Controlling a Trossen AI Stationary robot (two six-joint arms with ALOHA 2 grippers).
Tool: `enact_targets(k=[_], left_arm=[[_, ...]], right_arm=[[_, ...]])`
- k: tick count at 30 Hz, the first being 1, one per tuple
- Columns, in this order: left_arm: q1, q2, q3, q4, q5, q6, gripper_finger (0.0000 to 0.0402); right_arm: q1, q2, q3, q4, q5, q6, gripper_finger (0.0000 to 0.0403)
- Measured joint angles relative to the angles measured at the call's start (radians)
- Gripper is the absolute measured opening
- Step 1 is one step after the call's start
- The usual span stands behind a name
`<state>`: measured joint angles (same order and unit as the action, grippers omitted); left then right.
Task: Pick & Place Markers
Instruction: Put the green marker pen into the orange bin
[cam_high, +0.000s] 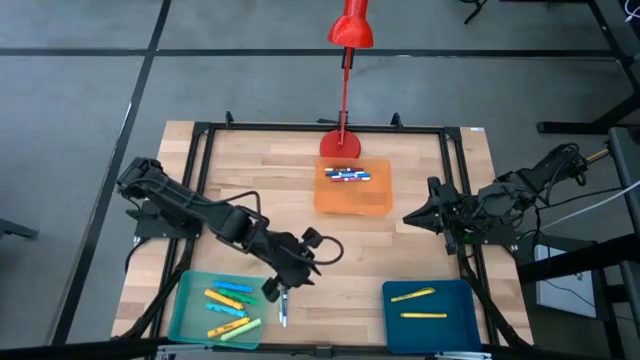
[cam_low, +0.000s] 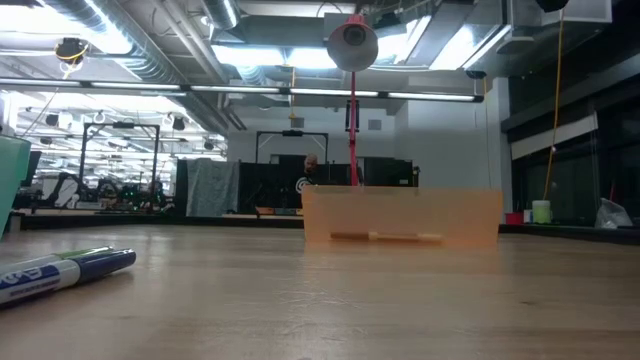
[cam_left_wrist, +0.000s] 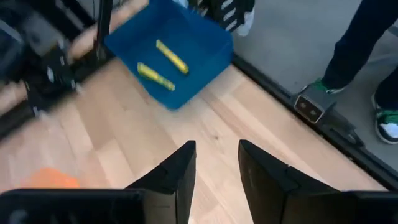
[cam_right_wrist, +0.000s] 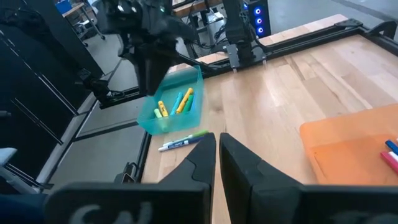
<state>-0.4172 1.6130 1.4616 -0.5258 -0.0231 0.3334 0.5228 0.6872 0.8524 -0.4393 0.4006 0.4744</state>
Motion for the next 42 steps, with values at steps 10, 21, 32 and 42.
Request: enact_targets(k=[10,21,32,42], left_arm=[[0.029,0.088,0.008,-0.107,0.050,-0.188,0.0119],[0.036,0.248,0.181,-0.402,0.095,-0.408,0.0114],[0.040,0.345,0.228,-0.501,0.161,-0.699,0.0097],[0.010,0.394,0.229,-0.546,0.300,-0.880,0.0066]], right_arm=[[0.000,0.000,0.000,0.000,0.001,0.000,0.0023],[0.000,0.000,0.000,0.000,0.001,-0.011,0.0023],[0.000,0.000,0.000,-0.008,0.001,-0.011,0.0023],[-0.001,0.000,0.000,-0.012,0.001,-0.026,0.0023]])
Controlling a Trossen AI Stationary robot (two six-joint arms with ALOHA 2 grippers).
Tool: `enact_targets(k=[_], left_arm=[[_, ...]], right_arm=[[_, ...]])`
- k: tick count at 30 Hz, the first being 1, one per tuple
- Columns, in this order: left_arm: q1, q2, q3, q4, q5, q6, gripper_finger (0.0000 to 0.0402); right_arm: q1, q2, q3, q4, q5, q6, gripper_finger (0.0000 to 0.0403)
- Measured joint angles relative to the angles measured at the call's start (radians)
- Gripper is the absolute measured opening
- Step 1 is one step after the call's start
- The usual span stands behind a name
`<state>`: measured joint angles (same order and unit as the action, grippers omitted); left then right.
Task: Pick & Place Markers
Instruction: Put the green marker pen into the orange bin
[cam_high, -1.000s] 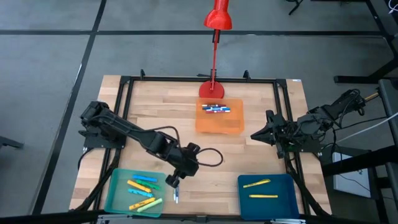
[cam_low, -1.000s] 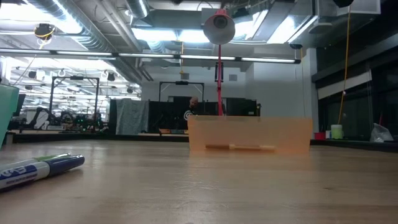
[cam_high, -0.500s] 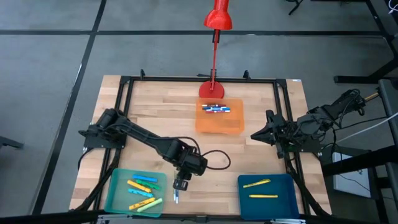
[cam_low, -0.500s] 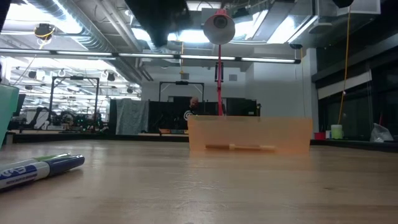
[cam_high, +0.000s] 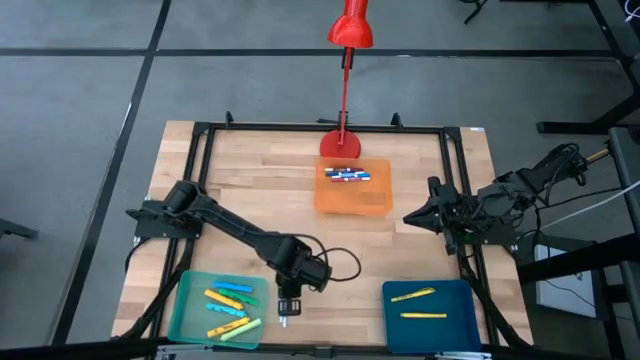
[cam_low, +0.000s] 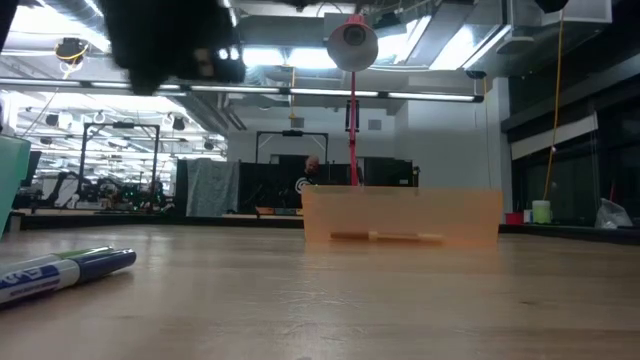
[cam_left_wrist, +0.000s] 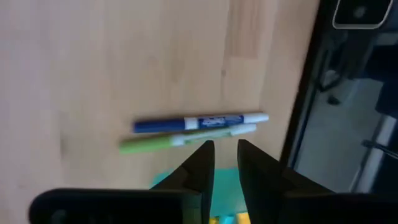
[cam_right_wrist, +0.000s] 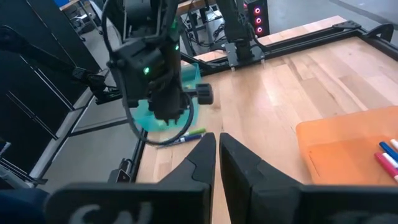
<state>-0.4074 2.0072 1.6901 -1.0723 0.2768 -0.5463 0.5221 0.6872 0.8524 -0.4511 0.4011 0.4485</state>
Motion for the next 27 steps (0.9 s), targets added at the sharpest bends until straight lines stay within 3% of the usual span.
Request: enact_targets(k=[9,27], left_arm=[[-0.023,0.061,0.000,-0.041,0.077,0.005,0.0006],[-0.051,0.141,0.000,-0.096,0.089,0.027,0.0002]], right_arm=[[0.000,0.002,0.000,-0.006,0.000,-0.029,0.0023],[0.000,0.009,0.000,-0.018,-0.001,-0.038,0.0023]])
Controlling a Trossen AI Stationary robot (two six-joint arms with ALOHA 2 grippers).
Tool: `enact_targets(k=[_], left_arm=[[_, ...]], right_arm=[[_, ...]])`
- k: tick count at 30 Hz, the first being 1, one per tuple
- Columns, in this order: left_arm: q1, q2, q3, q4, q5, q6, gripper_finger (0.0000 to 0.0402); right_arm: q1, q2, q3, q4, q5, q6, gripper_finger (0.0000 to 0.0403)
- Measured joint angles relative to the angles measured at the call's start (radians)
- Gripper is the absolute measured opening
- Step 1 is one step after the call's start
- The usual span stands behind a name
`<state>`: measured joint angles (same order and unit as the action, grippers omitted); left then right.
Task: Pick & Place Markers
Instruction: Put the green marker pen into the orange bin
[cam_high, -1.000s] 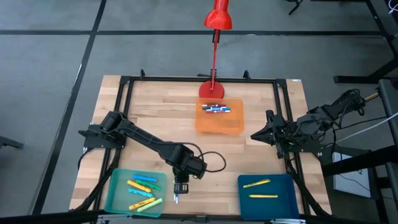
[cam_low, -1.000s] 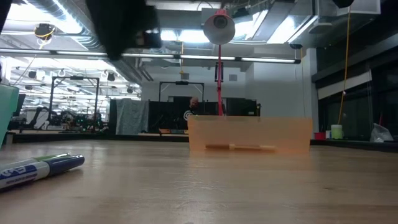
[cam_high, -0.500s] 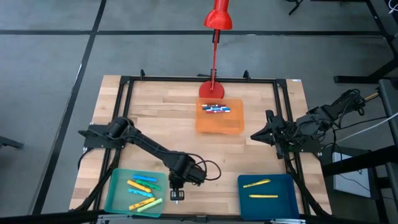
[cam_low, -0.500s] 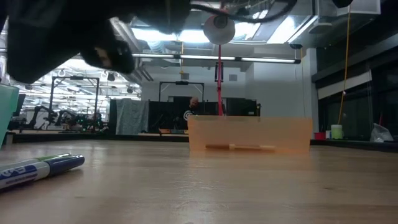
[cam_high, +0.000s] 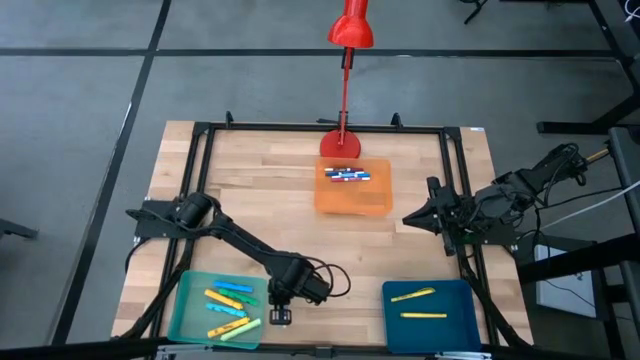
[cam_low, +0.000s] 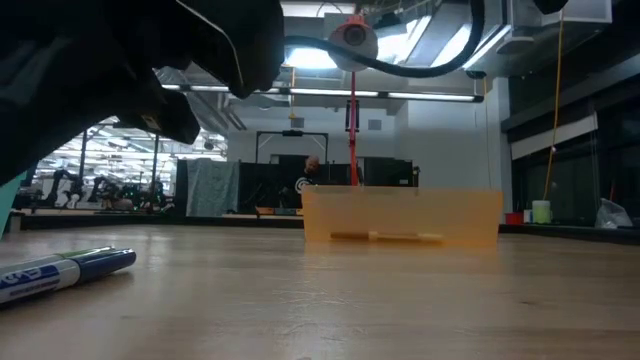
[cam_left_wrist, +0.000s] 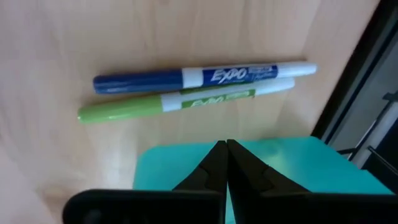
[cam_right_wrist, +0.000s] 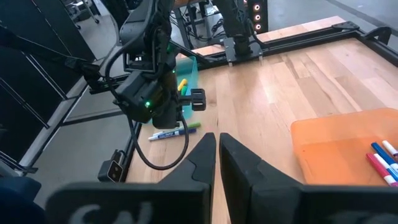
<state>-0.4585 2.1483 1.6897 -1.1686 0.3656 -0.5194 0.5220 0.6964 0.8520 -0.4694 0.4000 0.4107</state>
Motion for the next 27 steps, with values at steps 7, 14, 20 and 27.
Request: enact_targets(k=[7,14,20,27], left_arm=[[0.002,0.010,0.000,-0.014,-0.024,0.027,0.0001],[0.002,0.018,0.000,-0.013,-0.052,0.044,0.0001],[0.002,0.018,-0.018,0.000,-0.058,0.050,0.0001],[0.002,0.018,-0.050,0.001,-0.060,0.054,0.0002]], right_arm=[[0.000,0.000,0.000,0.000,0.000,0.000,0.0023],[0.000,0.000,0.000,-0.004,0.000,0.000,0.0023],[0.000,0.000,0.000,-0.007,0.000,0.000,0.0023],[0.000,0.000,0.000,-0.007,0.000,0.000,0.0023]])
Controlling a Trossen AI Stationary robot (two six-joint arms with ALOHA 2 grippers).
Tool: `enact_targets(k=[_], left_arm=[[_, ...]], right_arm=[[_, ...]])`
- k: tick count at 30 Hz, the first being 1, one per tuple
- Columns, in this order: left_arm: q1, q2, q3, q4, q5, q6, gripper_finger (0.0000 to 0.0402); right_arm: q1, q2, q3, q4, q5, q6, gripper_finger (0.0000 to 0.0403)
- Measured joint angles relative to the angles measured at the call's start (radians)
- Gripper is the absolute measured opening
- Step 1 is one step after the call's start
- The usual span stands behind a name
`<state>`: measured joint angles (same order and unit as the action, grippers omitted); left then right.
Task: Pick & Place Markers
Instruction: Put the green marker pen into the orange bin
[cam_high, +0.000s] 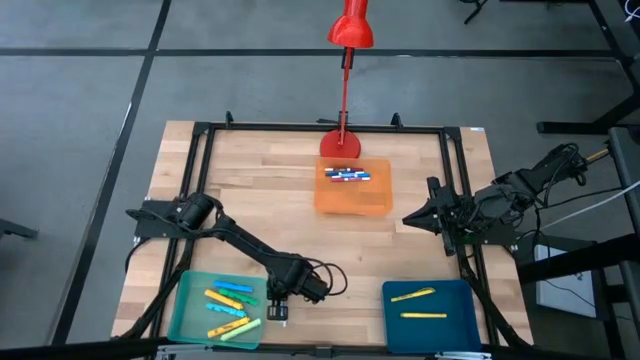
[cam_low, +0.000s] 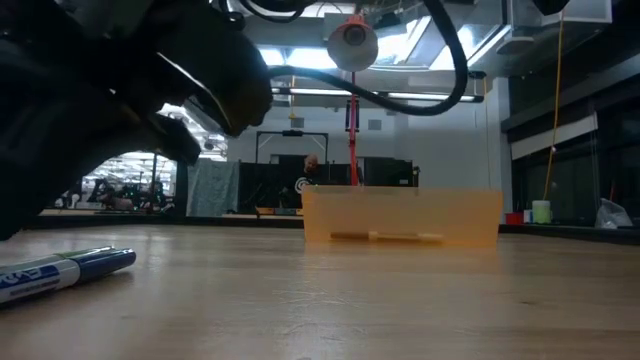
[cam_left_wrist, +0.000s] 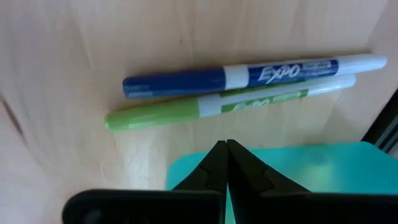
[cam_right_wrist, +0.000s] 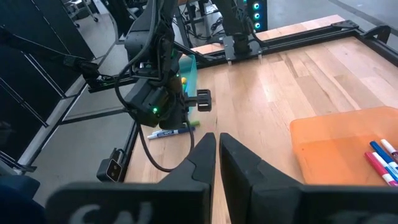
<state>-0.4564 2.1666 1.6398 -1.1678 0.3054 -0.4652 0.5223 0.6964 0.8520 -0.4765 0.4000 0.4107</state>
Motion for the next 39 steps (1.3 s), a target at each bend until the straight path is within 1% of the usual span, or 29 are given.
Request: enact_targets(k=[5,12,33,36,39], left_arm=[[0.003,0.004,0.000,0.018,-0.001,0.010,0.0001],[0.000,0.051,0.000,0.019,0.018,0.034,0.0001],[0.006,0.054,0.002,0.060,0.019,0.034,0.0002],[0.007,0.056,0.020,0.073,0.007,0.034,0.0001],[0.009,0.056,0.042,0.096,-0.027,0.041,0.0002]], right_arm=[[0.000,0.000,0.000,0.000,0.000,0.000,0.0023],[0.000,0.000,0.000,0.000,0.000,0.000,0.0023],[0.000,0.000,0.000,0.000,0.000,0.001,0.0023],[0.000,0.000,0.000,0.000,0.000,0.000,0.0023],[0.000,0.000,0.000,0.000,0.000,0.000,0.0023]])
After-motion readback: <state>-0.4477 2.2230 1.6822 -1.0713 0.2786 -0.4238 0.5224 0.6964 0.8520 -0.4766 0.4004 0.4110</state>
